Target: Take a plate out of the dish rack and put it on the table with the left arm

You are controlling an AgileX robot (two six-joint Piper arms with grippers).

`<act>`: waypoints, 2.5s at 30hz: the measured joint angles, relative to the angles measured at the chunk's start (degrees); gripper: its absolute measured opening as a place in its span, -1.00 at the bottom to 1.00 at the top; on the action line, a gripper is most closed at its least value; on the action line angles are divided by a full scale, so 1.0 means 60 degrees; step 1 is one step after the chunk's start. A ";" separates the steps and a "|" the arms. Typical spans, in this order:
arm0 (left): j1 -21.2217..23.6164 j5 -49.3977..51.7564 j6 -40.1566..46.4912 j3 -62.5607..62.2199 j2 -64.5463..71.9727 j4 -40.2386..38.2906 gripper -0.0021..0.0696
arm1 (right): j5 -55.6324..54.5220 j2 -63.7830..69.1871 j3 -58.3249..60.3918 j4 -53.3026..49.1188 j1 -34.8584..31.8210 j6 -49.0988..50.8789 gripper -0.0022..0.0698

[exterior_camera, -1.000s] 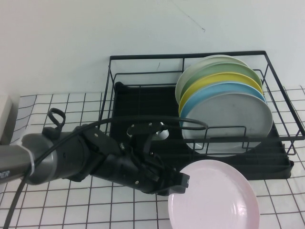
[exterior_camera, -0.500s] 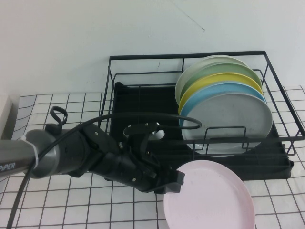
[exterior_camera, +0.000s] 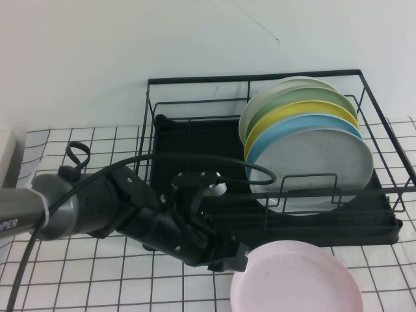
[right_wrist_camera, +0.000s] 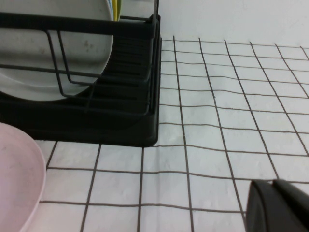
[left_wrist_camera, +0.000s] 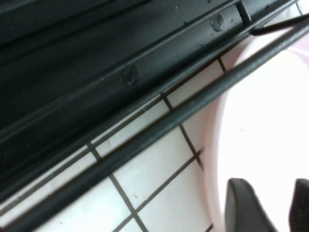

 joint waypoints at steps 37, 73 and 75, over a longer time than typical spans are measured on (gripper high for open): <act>-0.1684 -0.3037 0.2468 0.2633 -0.8409 0.0465 -0.94 | 0.0000 0.0000 0.0000 0.0000 0.0000 0.0000 -0.94; -0.1216 -0.3482 -0.2634 0.6267 -1.3830 0.6558 -0.94 | 0.0000 0.0000 0.0000 0.0000 0.0000 0.0000 -0.94; -0.0470 -0.3916 -0.3521 0.6763 -1.4253 0.7215 -0.94 | 0.0000 0.0000 0.0000 0.0000 0.0000 0.0000 -0.94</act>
